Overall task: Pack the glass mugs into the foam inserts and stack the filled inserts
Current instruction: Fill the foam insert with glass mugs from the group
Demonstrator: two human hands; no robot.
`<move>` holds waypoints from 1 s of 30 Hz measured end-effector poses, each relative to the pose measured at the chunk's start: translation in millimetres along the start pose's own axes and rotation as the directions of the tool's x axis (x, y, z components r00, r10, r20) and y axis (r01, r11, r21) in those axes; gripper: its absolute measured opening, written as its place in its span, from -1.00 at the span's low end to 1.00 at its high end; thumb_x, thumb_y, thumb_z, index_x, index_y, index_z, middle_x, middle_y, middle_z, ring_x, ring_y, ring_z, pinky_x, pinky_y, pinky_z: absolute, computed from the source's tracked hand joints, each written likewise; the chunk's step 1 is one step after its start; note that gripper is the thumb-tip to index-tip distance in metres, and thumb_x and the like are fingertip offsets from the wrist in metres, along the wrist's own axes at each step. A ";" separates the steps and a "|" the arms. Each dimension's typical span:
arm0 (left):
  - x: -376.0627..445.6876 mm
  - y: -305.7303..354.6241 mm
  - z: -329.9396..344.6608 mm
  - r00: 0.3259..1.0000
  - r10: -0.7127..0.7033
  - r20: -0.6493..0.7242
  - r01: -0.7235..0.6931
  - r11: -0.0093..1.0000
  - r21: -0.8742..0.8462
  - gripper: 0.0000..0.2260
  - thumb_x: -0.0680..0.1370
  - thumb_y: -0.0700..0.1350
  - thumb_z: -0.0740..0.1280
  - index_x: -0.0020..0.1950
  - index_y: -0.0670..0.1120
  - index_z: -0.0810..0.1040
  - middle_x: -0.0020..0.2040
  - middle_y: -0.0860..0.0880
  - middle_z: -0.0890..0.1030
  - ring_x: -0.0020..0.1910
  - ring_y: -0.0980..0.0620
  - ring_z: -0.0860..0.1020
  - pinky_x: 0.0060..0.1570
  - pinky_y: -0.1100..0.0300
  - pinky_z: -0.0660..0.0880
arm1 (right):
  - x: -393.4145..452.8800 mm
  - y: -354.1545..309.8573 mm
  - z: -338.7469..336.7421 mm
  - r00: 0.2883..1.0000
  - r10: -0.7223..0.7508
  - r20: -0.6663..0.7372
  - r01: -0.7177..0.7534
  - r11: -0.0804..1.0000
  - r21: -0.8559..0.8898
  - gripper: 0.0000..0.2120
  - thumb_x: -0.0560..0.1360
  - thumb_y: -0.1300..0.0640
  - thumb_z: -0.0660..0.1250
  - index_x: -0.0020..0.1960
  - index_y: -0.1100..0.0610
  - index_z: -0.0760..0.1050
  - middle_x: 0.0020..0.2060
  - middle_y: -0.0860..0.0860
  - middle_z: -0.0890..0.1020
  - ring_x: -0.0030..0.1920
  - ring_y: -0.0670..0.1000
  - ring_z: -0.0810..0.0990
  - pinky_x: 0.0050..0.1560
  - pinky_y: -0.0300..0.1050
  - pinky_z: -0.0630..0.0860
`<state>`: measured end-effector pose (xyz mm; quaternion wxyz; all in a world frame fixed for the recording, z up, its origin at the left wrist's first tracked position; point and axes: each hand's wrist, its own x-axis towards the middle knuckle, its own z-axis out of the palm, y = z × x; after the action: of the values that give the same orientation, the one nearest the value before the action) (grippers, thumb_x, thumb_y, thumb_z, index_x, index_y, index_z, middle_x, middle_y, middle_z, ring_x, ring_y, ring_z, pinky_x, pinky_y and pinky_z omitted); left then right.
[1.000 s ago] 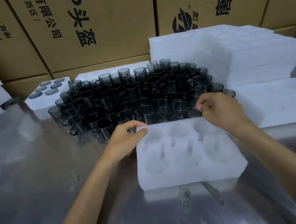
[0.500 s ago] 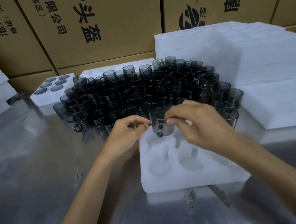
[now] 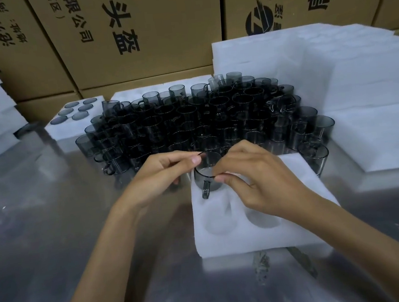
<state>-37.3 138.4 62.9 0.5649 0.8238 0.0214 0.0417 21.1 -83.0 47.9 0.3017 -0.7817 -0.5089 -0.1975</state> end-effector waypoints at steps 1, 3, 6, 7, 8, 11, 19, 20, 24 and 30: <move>0.0 0.0 -0.5 1.000 0.002 0.005 -0.002 1.000 -0.008 -0.64 0.40 0.25 0.40 0.14 0.15 0.70 -0.03 0.05 0.70 -0.16 0.03 0.47 -0.20 0.27 0.43 | -0.8 0.0 1.2 1.000 -0.007 -0.001 0.007 1.000 0.002 -0.91 0.58 0.15 0.35 0.00 0.09 0.63 -0.08 -0.11 0.65 0.02 0.00 0.52 -0.01 -0.02 0.52; 1.1 -0.4 -0.5 1.000 0.005 0.018 -0.005 1.000 -0.024 -0.63 0.39 0.24 0.41 0.12 0.13 0.71 -0.05 -0.02 0.70 -0.17 0.00 0.46 -0.18 0.21 0.42 | -2.6 -0.9 4.1 1.000 -0.015 0.006 0.014 1.000 0.020 -0.90 0.59 0.14 0.35 0.01 0.11 0.63 0.02 -0.08 0.62 0.04 0.02 0.53 0.00 0.01 0.52; 1.9 -2.0 1.4 0.999 0.025 0.042 -0.023 0.999 -0.033 -0.67 0.43 0.20 0.41 0.12 0.11 0.70 0.03 -0.05 0.70 -0.17 -0.01 0.45 -0.16 0.14 0.40 | -3.6 -0.4 6.7 0.999 0.034 0.001 -0.034 0.997 0.072 -0.89 0.58 0.10 0.36 0.01 0.10 0.65 0.15 -0.05 0.55 0.06 -0.06 0.52 0.02 -0.04 0.54; 2.4 -2.9 2.3 0.999 0.028 0.032 -0.027 0.999 -0.029 -0.68 0.43 0.20 0.42 0.11 0.13 0.70 0.03 -0.05 0.70 -0.18 0.00 0.47 -0.18 0.17 0.41 | -3.6 0.6 6.4 0.997 0.077 -0.002 -0.077 0.992 0.104 -0.89 0.56 0.08 0.38 0.01 0.07 0.67 0.19 -0.06 0.53 0.06 -0.12 0.52 0.03 -0.08 0.54; 2.8 -3.8 3.4 1.000 0.028 0.014 -0.028 0.999 -0.024 -0.70 0.42 0.19 0.43 0.09 0.14 0.70 0.02 -0.05 0.69 -0.19 0.01 0.49 -0.19 0.20 0.43 | -3.8 1.5 6.2 0.993 0.117 0.004 -0.116 0.984 0.134 -0.90 0.55 0.07 0.41 0.00 0.03 0.69 0.22 -0.07 0.52 0.05 -0.14 0.52 0.05 -0.10 0.54; 6.8 -9.4 7.3 0.999 0.020 -0.046 -0.019 0.999 0.034 -0.81 0.43 0.06 0.49 0.03 0.10 0.72 0.01 0.00 0.70 -0.08 -0.08 0.59 -0.03 0.15 0.52 | -5.0 2.5 8.8 0.986 0.145 0.082 -0.155 0.979 0.129 -0.88 0.52 0.09 0.46 0.03 -0.01 0.73 0.21 -0.06 0.63 0.17 -0.03 0.56 0.16 -0.02 0.53; 11.4 -15.8 14.4 0.998 0.062 -0.026 -0.056 0.982 0.183 -0.85 0.54 -0.17 0.45 0.04 0.07 0.66 0.04 0.05 0.67 -0.11 -0.08 0.54 0.09 0.07 0.52 | -4.9 -5.7 5.1 0.931 0.232 0.283 -0.249 0.968 0.024 -0.74 0.61 -0.02 0.29 0.26 -0.09 0.62 0.29 -0.09 0.61 0.40 -0.15 0.43 0.34 -0.07 0.45; 11.5 -16.2 15.2 0.997 0.073 -0.034 -0.065 0.982 0.179 -0.83 0.54 -0.18 0.45 0.05 0.08 0.66 0.04 0.02 0.66 -0.14 -0.03 0.53 0.06 0.11 0.51 | -4.0 -6.8 1.0 0.924 0.258 0.284 -0.292 0.953 0.083 -0.74 0.60 -0.01 0.31 0.26 -0.14 0.60 0.26 -0.13 0.63 0.31 -0.15 0.52 0.27 -0.12 0.50; 11.9 -17.2 17.7 0.993 0.057 -0.102 -0.044 0.992 0.122 -0.90 0.55 -0.16 0.43 0.01 0.02 0.68 -0.01 -0.02 0.69 -0.11 0.01 0.59 -0.02 0.25 0.50 | -0.6 15.6 -27.5 0.811 0.579 -0.085 -0.566 0.813 0.136 -0.75 0.55 0.14 0.32 0.15 -0.09 0.67 0.01 -0.13 0.73 -0.01 -0.06 0.69 0.09 -0.08 0.59; 9.9 -12.5 25.1 0.986 0.056 -0.158 -0.042 0.995 0.090 -0.89 0.59 -0.17 0.38 -0.05 -0.03 0.70 -0.09 0.04 0.70 -0.18 0.26 0.60 -0.18 0.47 0.47 | -34.3 77.3 -76.4 0.503 0.864 0.032 -0.832 0.494 -0.252 -0.71 0.41 0.30 0.20 -0.18 0.01 0.65 0.00 0.08 0.64 0.17 0.15 0.47 0.13 0.02 0.50</move>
<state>-24.9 120.4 42.7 0.5238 0.8418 0.0482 0.1208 77.8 -180.9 62.4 0.2379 -0.9696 -0.0561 -0.0129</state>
